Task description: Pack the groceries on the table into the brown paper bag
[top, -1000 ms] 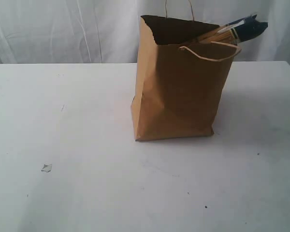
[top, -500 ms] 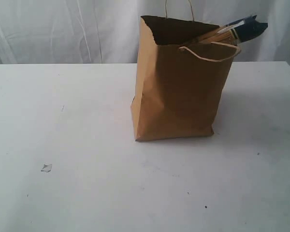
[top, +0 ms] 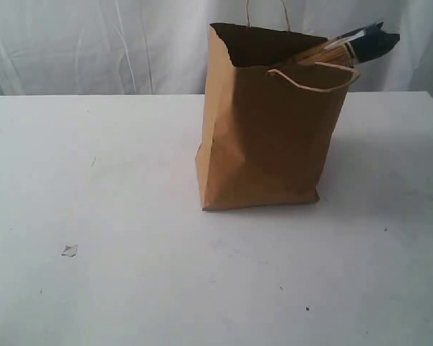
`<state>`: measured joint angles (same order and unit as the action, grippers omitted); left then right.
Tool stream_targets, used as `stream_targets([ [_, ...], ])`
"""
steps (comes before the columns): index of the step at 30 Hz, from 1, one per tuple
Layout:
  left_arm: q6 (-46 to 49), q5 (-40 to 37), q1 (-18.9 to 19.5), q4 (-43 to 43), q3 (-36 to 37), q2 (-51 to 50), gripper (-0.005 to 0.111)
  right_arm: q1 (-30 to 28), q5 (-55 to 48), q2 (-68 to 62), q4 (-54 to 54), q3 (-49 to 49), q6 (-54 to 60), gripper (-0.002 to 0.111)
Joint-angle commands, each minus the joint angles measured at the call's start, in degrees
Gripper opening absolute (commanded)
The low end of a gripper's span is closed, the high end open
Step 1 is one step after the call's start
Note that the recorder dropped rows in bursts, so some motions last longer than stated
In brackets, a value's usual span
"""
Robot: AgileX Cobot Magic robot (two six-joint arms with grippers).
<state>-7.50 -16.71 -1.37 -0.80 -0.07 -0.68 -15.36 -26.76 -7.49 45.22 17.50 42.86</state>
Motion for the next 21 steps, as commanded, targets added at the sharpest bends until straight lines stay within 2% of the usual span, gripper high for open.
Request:
stream_targets([
  [1,-1.65,-2.82,-1.33,3.14,0.07,0.1,0.0,-0.01,0.18,0.17,0.28,-0.33,-0.17,0.0],
  [8,-1.24,-2.73,-1.69,2.4,0.07,0.1,0.0,-0.01,0.18,0.17,0.28,-0.33,-0.17,0.0],
  [11,7.5,-2.7,-1.69,-2.54,0.07,0.68,0.0,-0.01,0.18,0.17,0.28,-0.33,-0.17,0.0],
  [13,11.02,-2.81,-1.69,-2.56,0.07,0.68,0.0,-0.01,0.18,0.17,0.28,-0.33,-0.17,0.0],
  [21,12.16,-2.67,-1.58,-2.56,0.07,0.68,0.0,-0.01,0.18,0.17,0.28,-0.33,-0.17,0.0],
])
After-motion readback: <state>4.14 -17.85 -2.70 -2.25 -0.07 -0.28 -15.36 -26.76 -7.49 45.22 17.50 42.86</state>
